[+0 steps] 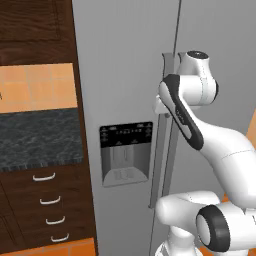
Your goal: Take the strawberry from the fridge and place it on top of the pancake, located on the dining counter.
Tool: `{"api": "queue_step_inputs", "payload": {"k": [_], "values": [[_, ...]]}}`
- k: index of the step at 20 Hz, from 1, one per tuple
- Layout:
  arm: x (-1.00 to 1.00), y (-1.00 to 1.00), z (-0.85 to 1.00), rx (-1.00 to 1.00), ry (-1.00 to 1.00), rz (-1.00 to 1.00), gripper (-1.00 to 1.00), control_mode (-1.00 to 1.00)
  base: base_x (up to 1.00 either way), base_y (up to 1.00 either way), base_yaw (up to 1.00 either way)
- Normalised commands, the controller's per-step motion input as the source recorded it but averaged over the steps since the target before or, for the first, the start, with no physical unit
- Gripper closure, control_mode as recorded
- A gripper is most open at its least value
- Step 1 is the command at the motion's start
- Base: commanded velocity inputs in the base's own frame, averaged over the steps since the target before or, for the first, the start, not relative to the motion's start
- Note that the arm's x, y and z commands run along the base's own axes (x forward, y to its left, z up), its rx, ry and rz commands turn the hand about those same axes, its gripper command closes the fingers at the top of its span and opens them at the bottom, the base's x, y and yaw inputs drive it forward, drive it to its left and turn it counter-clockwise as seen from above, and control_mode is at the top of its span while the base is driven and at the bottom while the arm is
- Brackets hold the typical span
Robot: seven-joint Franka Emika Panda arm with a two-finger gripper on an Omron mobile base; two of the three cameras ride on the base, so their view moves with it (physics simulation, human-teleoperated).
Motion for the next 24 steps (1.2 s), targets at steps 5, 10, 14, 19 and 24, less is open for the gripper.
{"api": "queue_step_inputs", "payload": {"k": [5,10,14,19,24], "values": [[-0.01,0.00,0.00,0.00,0.00,0.00,-1.00,1.00,-0.28,0.00,-0.01],[0.00,0.00,0.00,0.00,0.00,0.00,-1.00,1.00,-1.00,-0.24,-0.03],[0.00,0.00,0.00,0.00,0.00,0.00,-1.00,1.00,-0.62,-0.31,0.00],[0.00,0.00,0.00,0.00,0.00,0.00,-1.00,1.00,-0.22,-0.16,0.00],[0.05,-0.12,-0.14,0.04,-0.11,0.02,-1.00,-1.00,0.00,-0.01,0.00]]}}
